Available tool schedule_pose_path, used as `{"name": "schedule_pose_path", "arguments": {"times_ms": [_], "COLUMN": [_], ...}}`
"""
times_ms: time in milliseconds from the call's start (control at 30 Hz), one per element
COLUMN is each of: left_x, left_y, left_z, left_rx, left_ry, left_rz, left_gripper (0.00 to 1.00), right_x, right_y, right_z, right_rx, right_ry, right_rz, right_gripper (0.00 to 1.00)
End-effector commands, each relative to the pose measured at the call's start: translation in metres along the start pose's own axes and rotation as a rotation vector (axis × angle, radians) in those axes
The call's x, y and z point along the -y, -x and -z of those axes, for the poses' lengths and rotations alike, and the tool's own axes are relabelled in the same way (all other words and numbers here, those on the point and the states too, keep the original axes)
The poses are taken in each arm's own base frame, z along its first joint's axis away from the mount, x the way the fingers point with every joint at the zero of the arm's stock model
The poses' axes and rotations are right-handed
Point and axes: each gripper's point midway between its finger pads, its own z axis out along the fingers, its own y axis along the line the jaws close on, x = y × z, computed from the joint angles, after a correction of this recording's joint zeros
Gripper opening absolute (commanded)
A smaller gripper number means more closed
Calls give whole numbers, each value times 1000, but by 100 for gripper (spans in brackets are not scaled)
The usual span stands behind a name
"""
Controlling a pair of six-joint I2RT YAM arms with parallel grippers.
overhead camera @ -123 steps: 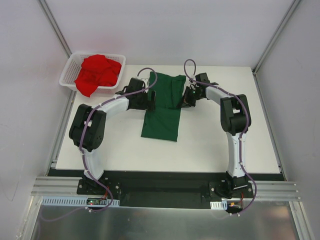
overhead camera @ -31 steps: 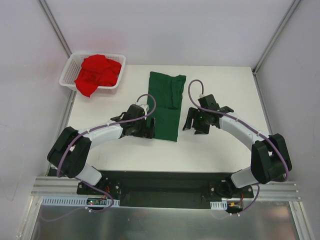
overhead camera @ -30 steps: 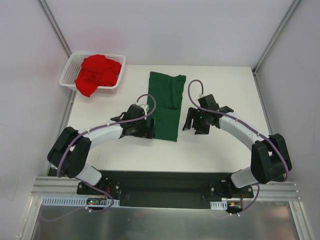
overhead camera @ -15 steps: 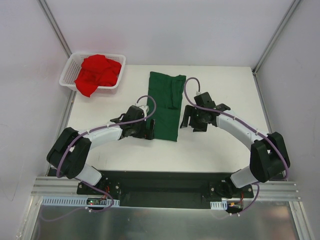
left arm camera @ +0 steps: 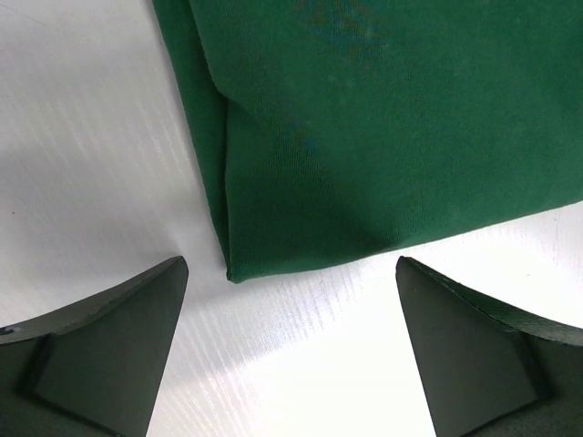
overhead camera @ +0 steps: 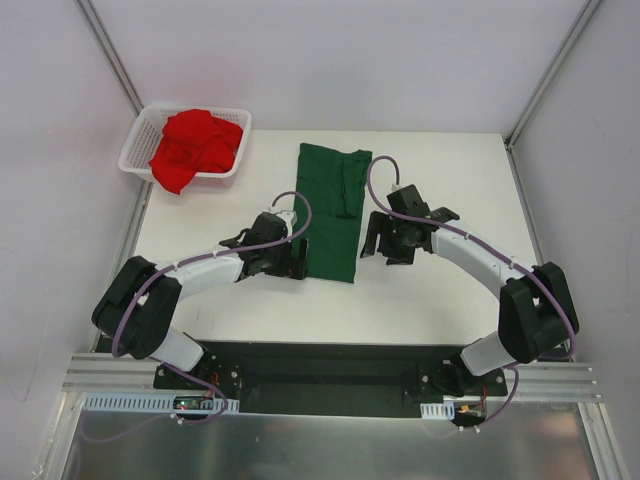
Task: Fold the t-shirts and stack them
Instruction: Grab one side of the 2/3 rectangular tshirt with both arms
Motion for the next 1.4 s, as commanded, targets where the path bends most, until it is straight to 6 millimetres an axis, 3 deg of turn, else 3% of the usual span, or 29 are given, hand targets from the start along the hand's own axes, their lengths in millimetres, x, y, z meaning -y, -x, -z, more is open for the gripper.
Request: {"name": "schedule_pose_path", "arguments": {"times_ms": [0,633,1367], "left_x": [-1,-5,-5], "left_y": [6,-3,0], "left_z": [6,1,2], "left_rx": [43,17,25], "left_ry": [12,25,25], "left_rz": [-12,-8,-13], "left_gripper": [99,99,99], "right_x": [-6,20,25], "right_y": [10,-1,-9], "right_z": [8,4,-8], "right_rx": [41,52,45], "right_ry": [5,48,115], "right_rz": [8,-65,-129], "right_gripper": [75,76,76]}}
